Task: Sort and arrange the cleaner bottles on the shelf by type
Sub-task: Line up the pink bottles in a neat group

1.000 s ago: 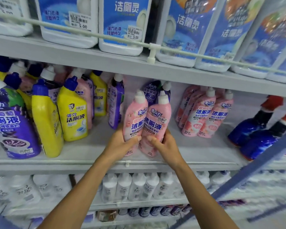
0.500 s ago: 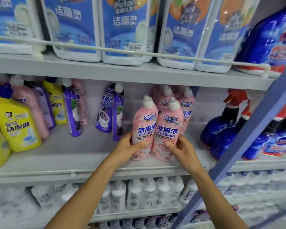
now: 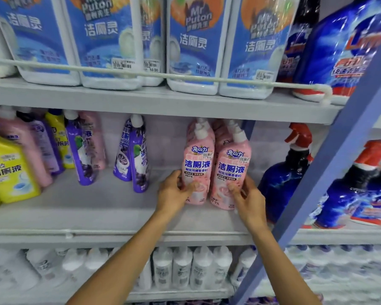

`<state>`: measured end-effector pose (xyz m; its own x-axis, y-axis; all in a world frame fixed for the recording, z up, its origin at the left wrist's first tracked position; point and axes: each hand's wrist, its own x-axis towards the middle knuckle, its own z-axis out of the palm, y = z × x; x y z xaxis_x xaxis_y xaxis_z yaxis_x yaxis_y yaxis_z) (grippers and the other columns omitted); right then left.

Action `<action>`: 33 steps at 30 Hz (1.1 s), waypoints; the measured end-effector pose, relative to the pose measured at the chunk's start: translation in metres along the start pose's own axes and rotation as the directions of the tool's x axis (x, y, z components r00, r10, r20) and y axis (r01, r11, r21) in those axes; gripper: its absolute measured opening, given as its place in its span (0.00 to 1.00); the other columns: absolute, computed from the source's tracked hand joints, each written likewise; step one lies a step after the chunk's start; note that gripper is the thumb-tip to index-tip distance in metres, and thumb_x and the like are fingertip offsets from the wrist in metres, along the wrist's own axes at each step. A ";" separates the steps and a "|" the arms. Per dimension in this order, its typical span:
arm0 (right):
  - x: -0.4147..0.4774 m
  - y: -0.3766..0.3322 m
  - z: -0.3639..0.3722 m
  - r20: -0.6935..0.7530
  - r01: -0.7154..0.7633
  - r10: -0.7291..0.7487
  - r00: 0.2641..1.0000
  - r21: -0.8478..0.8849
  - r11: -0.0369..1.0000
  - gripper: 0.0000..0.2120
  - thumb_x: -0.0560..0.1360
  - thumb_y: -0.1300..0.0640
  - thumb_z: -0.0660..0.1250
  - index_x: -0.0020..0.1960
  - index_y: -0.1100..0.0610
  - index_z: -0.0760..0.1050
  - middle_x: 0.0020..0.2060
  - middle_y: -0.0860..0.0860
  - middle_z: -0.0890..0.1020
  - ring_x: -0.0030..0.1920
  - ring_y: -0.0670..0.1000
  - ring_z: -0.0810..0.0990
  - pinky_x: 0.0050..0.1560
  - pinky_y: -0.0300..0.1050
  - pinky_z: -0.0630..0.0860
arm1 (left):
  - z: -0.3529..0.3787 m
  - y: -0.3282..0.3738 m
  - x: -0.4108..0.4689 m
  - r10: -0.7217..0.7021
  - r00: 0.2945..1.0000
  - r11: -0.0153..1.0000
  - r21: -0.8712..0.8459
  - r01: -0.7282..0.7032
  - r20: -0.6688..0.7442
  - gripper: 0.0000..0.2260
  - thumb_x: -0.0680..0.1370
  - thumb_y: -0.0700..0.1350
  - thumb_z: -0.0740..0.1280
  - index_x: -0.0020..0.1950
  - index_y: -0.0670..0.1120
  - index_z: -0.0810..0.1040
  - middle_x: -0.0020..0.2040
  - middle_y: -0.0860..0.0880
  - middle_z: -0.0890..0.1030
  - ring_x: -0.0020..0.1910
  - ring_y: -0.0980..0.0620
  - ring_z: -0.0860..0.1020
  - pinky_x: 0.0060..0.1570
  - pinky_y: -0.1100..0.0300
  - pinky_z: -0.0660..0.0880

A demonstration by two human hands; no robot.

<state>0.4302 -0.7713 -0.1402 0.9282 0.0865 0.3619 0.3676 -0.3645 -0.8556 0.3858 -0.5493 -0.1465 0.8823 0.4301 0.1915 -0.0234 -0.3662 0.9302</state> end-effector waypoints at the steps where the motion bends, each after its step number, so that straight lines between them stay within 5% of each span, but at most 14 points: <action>1: 0.002 0.001 0.002 -0.002 0.007 -0.007 1.000 0.004 1.000 0.20 0.79 0.45 0.70 0.68 0.52 0.76 0.51 0.40 0.85 0.49 0.37 0.84 0.51 0.38 0.82 | 0.002 -0.001 0.001 0.008 1.000 1.000 0.005 -0.008 -0.013 0.22 0.66 0.60 0.79 0.54 0.53 0.79 0.48 0.58 0.86 0.46 0.56 0.85 0.48 0.47 0.84; 4: 0.007 0.008 0.006 0.014 0.032 -0.033 0.999 0.036 0.999 0.24 0.80 0.45 0.69 0.73 0.51 0.72 0.58 0.44 0.85 0.56 0.45 0.85 0.58 0.48 0.82 | 0.006 0.000 -0.001 0.024 0.999 0.999 0.034 -0.023 -0.043 0.22 0.69 0.54 0.81 0.57 0.49 0.79 0.48 0.57 0.85 0.46 0.56 0.84 0.49 0.49 0.83; 7: 0.010 0.012 0.007 0.038 0.039 -0.041 0.998 0.050 0.998 0.24 0.81 0.46 0.69 0.74 0.51 0.71 0.59 0.45 0.85 0.57 0.44 0.84 0.59 0.50 0.83 | 0.011 0.003 -0.006 0.025 0.998 0.998 0.054 -0.022 -0.057 0.30 0.63 0.63 0.79 0.59 0.51 0.77 0.50 0.56 0.86 0.48 0.54 0.85 0.50 0.51 0.83; 15: 0.015 0.011 0.012 0.006 0.076 -0.076 0.997 0.095 0.993 0.26 0.78 0.47 0.71 0.73 0.53 0.70 0.60 0.45 0.84 0.58 0.42 0.83 0.55 0.39 0.81 | 0.026 0.004 -0.005 0.024 0.996 0.993 0.113 -0.015 -0.082 0.27 0.71 0.55 0.79 0.64 0.49 0.74 0.56 0.51 0.86 0.54 0.48 0.84 0.54 0.52 0.81; 25: 0.016 0.015 0.011 0.033 0.067 -0.072 0.997 0.140 0.988 0.24 0.80 0.54 0.70 0.73 0.57 0.70 0.58 0.44 0.83 0.57 0.37 0.82 0.53 0.31 0.78 | 0.019 0.001 -0.008 -0.030 0.999 0.998 0.058 0.030 0.010 0.34 0.66 0.67 0.76 0.66 0.54 0.75 0.58 0.57 0.84 0.58 0.53 0.82 0.59 0.48 0.80; 33: 0.015 0.016 0.015 0.040 0.029 -0.037 0.999 0.184 0.983 0.25 0.80 0.55 0.70 0.75 0.56 0.69 0.62 0.47 0.83 0.60 0.40 0.82 0.58 0.36 0.79 | 0.013 -0.012 0.002 -0.043 0.998 0.999 0.017 0.042 0.053 0.34 0.60 0.74 0.75 0.62 0.60 0.78 0.55 0.60 0.85 0.55 0.54 0.83 0.56 0.46 0.82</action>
<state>0.4510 -0.7624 -0.1539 0.9155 0.1366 0.3783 0.3988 -0.1851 -0.8982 0.3943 -0.5548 -0.1610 0.9061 0.4010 0.1346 0.0215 -0.3616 0.9321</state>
